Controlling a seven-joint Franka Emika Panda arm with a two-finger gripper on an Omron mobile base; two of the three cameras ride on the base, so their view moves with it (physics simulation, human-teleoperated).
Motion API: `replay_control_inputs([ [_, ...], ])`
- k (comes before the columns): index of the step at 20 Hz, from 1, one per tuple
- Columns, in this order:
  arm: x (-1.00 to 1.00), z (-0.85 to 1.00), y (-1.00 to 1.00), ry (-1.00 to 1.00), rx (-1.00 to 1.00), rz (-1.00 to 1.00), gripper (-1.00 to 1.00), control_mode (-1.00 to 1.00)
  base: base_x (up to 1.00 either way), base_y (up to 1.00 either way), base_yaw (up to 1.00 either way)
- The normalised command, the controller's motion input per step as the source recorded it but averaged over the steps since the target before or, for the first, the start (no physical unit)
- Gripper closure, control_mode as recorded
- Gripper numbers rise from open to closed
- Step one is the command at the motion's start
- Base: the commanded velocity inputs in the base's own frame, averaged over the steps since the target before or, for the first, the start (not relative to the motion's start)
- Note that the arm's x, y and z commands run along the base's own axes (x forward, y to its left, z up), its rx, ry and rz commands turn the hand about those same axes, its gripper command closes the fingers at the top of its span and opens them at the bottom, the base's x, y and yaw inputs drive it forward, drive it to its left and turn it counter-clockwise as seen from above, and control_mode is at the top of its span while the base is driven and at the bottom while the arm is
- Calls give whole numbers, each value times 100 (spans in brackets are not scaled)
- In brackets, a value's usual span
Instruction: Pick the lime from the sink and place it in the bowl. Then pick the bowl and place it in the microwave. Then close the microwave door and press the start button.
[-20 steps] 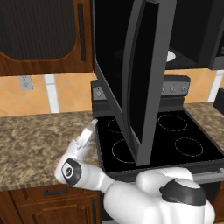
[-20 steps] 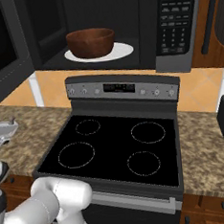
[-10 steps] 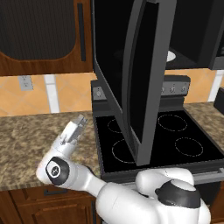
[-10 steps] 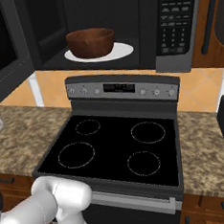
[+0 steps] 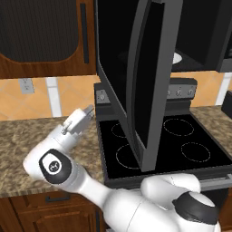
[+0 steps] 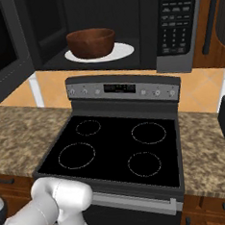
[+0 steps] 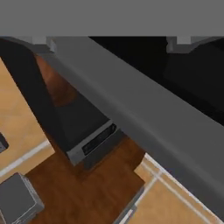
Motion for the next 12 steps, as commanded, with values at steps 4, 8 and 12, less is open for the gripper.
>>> replay_control_inputs([
  [4,-27,43,-67,2,20,0,-100,-100,0,0,0],
  [8,-20,35,-90,0,20,4,-100,-100,0,0,0],
  [12,-8,33,-100,0,21,10,-100,-100,0,0,0],
])
